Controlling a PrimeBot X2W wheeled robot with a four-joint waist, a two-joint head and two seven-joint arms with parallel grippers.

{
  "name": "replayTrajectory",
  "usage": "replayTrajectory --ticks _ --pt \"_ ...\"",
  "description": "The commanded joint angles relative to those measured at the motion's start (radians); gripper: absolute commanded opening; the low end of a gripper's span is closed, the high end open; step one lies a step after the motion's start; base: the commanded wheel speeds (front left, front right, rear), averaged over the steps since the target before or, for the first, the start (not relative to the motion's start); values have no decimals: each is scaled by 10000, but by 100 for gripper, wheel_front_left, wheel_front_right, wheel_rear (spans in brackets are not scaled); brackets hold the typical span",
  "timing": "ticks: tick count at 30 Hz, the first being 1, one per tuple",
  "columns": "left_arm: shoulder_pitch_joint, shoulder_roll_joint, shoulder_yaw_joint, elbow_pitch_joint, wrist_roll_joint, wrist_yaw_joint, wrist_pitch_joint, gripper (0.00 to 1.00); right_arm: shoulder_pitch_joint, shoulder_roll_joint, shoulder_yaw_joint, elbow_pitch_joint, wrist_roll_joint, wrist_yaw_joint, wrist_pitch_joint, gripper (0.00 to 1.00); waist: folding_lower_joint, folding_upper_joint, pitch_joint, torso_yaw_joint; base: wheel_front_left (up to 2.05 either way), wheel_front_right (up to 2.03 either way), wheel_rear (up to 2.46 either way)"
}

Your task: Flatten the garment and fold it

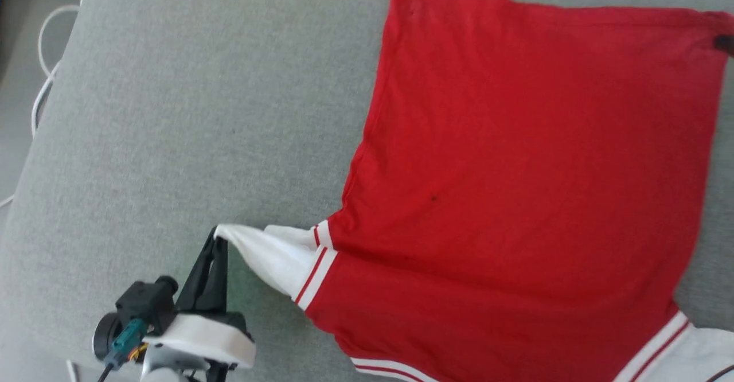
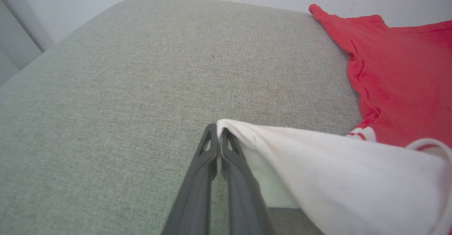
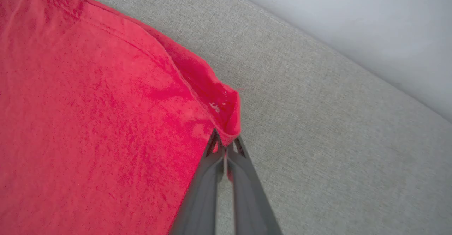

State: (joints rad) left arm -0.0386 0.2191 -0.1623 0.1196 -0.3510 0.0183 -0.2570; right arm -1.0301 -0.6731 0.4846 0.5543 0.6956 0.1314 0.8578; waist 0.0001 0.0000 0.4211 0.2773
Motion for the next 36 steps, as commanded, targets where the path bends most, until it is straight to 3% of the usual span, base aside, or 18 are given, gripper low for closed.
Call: replayTrajectory --ticks 1,5,12,19,23,30,36 --pt "130 47 81 46 71 2 -47 0 181 -81 109 -97 97 -7 -80 0 -1 0 -887 -614 0 0 0" --pt "608 166 278 113 52 92 -47 0 540 -717 936 -1086 667 -7 -347 0 -1 0 -1594 -1066 0 0 0" --pt "1334 376 489 112 -51 251 -12 0 1771 -2530 1764 -3118 1711 -7 -830 0 -1 0 -2388 -1739 0 0 0" --pt "1890 582 682 56 -191 356 57 0 4150 -4335 2143 -4821 2547 -7 -1300 0 -1 0 -2884 -2259 0 0 0" --pt "2135 645 736 -8 -244 421 94 0 5863 -5044 2228 -5344 2939 -7 -1541 0 -1 0 -3068 -2489 0 0 0" --pt "2361 698 709 -134 -284 501 191 0 8770 -5262 2329 -5501 3462 -7 -2138 0 -1 0 -3200 -2678 0 0 0" --pt "2279 754 630 -186 -282 496 250 0 10542 -4369 2226 -4973 3424 -7 -2719 0 -1 0 -3105 -2614 0 0 0"
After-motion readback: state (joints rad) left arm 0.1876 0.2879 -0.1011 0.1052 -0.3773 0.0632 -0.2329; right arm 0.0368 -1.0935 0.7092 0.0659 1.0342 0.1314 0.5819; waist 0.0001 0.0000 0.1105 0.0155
